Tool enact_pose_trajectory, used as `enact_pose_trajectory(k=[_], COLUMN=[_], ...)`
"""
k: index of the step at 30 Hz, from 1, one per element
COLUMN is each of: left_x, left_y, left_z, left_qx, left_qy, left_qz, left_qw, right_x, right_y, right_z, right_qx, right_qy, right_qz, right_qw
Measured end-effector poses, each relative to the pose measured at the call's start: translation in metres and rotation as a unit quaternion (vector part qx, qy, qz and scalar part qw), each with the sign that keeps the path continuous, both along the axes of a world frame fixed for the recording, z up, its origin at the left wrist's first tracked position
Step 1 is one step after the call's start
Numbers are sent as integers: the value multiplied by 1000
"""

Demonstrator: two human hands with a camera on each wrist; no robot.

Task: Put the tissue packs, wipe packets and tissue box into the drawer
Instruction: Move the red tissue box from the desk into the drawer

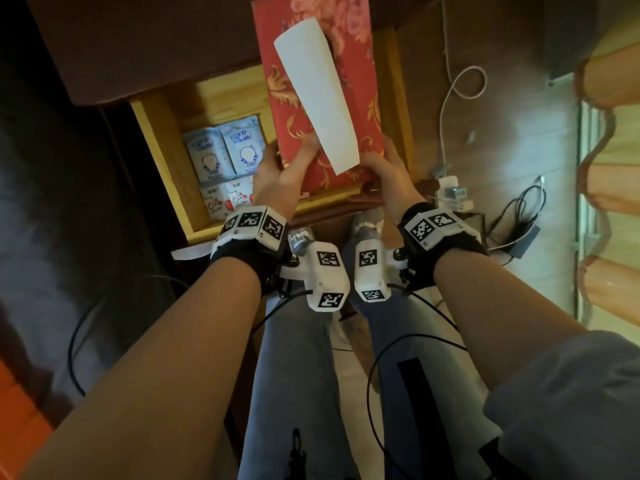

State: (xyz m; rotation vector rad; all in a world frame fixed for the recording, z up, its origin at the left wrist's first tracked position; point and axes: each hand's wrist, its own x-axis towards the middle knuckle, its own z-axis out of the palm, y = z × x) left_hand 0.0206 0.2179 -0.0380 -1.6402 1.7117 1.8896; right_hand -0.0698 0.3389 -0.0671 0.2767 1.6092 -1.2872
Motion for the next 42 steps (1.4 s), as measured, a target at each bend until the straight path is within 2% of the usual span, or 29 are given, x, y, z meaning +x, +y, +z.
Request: enact_pose_trajectory(k=[3,8,12,22,24,27,30,32,42], left_x=[-11,-21,-24,-49,-55,-64,-71,-74,-78], left_y=[9,28,42,29,27,25,23,25,42], left_z=[-2,-9,-17,-55,-62,-71,-80,-88,-130], left_qx=[-3,14,15,6,4,-14,-43,-44,-54], left_qy=[-3,-75,-99,-161,-172,-181,-196,-197,-172], left_qz=[11,-12,-15,-4,2,-8,-34,-32,-18], left_qw=[1000,997,995,987,985,983,979,979,983], right_x=[-5,-10,-11,-41,-49,-60,-72,-79,-84], right_y=[8,27,43,37,35,37,41,44,47], right_z=[0,1,-7,-30,-34,-46,-67,-79,-105], right_qx=[1,23,34,79,96,141,179,212,214], right_qy=[-11,-73,-101,-72,-42,80,194,240,233], right_qz=[-17,-13,-2,53,34,-3,30,57,51], right_qw=[1000,997,994,993,994,987,964,946,947])
